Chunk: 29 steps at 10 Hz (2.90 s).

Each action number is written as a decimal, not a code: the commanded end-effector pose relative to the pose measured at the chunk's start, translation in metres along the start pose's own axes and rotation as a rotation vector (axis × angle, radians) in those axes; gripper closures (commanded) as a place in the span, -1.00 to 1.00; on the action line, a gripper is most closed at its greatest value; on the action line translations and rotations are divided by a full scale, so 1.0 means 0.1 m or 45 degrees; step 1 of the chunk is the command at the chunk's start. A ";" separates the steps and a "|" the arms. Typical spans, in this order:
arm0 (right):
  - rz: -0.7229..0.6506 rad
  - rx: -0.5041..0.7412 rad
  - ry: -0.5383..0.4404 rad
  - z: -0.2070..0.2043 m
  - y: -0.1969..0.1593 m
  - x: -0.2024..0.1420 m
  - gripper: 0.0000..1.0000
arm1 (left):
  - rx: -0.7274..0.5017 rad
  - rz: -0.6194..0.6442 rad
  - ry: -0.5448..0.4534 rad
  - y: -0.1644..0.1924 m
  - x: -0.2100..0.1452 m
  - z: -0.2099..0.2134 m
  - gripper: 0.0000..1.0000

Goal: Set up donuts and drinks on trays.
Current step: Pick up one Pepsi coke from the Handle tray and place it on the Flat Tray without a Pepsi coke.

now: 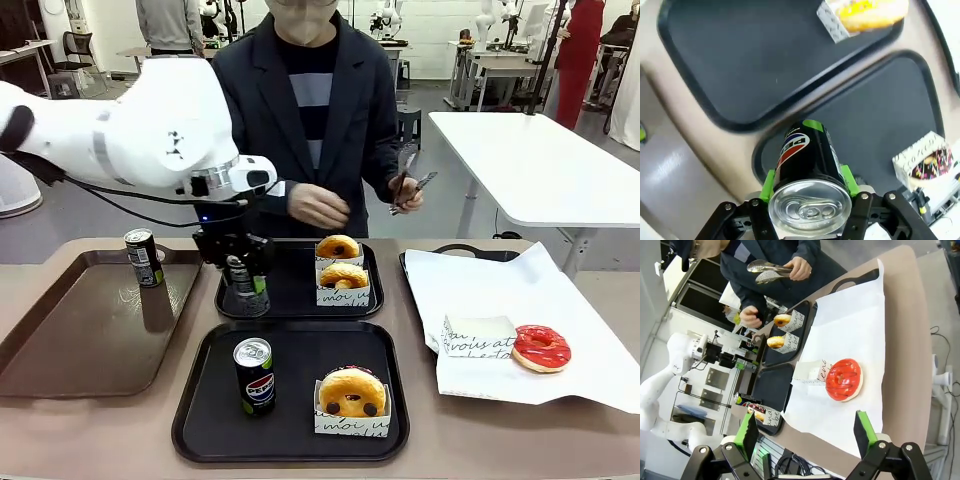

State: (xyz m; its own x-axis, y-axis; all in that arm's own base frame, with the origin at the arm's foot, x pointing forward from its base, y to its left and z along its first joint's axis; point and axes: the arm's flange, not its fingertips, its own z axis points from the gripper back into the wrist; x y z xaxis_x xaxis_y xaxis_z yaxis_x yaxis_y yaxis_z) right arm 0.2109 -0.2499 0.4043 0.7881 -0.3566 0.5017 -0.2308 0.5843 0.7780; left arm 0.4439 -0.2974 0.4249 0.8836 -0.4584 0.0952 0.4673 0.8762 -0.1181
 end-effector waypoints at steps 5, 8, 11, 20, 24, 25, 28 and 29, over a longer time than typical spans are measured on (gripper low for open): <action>0.020 0.031 -0.038 -0.02 -0.02 0.02 -1.00 | 0.140 0.003 -0.100 0.07 0.21 -0.22 -0.17; 0.020 0.031 -0.038 -0.02 -0.02 0.02 -1.00 | 0.195 0.005 -0.145 0.17 0.23 -0.26 -0.17; 0.020 0.031 -0.038 -0.02 -0.02 0.02 -1.00 | 0.162 -0.002 -0.110 0.24 0.11 -0.15 -0.17; 0.020 0.031 -0.038 -0.02 -0.02 0.02 -1.00 | 0.154 -0.104 0.068 0.42 -1.30 0.80 -0.17; 0.020 0.031 -0.038 -0.02 -0.02 0.02 -1.00 | 0.165 -0.101 0.107 0.45 -1.36 0.80 -0.17; 0.020 0.031 -0.038 -0.02 -0.02 0.02 -1.00 | 0.159 -0.099 0.108 0.43 -1.35 0.78 -0.17; 0.020 0.031 -0.038 -0.02 -0.02 0.02 -1.00 | 0.248 -0.137 0.117 0.41 -1.16 0.60 -0.17; 0.020 0.031 -0.038 -0.02 -0.02 0.02 -1.00 | 0.286 -0.144 0.110 0.40 -1.10 0.55 -0.17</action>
State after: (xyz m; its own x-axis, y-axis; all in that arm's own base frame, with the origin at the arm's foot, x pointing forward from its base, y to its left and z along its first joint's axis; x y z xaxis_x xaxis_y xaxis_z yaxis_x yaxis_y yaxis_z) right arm 0.2109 -0.2499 0.4042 0.7884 -0.3564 0.5014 -0.2308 0.5842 0.7781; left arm 0.3542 -0.1979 0.4625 0.8216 -0.5699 -0.0118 0.5697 0.8203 0.0509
